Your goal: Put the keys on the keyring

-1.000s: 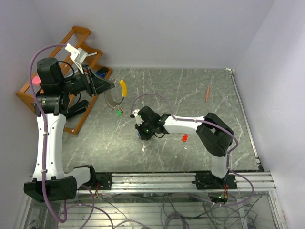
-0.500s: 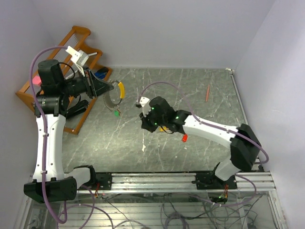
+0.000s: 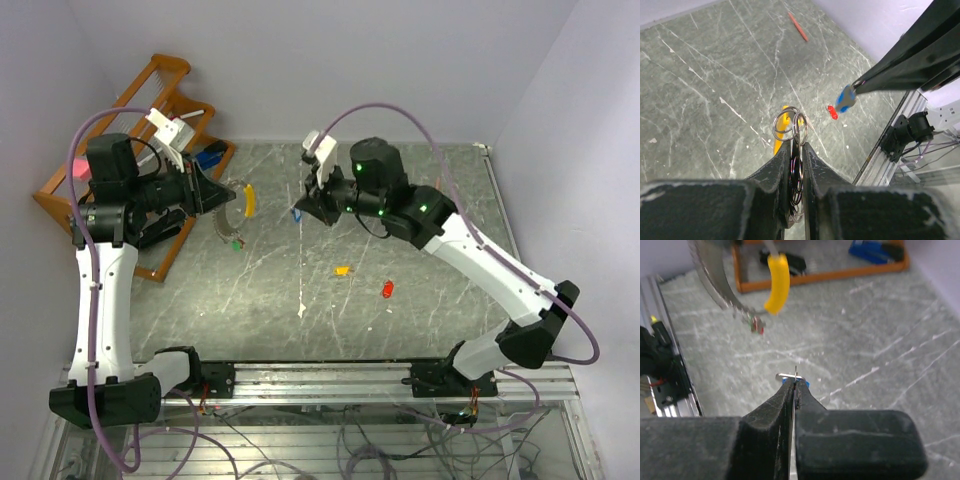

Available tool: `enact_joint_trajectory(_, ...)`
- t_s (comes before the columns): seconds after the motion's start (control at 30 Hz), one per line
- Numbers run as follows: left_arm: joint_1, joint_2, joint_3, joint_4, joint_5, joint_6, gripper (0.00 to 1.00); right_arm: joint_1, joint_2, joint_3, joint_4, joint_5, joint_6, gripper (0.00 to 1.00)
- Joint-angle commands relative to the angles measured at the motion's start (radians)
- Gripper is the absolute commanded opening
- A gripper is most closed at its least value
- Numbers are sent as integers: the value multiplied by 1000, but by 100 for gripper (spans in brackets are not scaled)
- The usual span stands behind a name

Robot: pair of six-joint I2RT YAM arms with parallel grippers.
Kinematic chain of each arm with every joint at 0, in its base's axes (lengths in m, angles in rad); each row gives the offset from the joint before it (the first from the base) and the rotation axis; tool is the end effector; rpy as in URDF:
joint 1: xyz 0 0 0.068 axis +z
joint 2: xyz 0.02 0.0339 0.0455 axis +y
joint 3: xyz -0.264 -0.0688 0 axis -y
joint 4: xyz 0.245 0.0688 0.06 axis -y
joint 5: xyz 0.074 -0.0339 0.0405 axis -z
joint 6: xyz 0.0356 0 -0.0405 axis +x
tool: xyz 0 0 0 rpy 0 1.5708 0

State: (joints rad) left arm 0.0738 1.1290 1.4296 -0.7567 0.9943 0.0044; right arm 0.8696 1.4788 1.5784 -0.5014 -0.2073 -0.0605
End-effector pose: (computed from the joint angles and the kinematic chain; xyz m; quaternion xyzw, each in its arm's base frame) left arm 0.2089 -0.0145 0.4409 0.2262 0.7542 -0.3863 0.4804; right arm 0.2097 0.2597 0.4179 -0.4230 0.7158 0.2953 0.4706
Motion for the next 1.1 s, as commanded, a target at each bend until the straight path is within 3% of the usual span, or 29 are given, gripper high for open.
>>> enact_joint_trajectory(0.0, -14, -29, -9, -26, 27, 52, 7, -3, 43, 184, -142, -62, -32, 0)
enact_joint_trajectory(0.43, -36, -15, 23, -28, 46, 63, 7, 53, 232, 537, -218, -174, -9, 0)
enact_joint_trajectory(1.07, -75, -36, 63, -144, -30, 215, 7, 91, 365, 670, -245, -203, 56, 0)
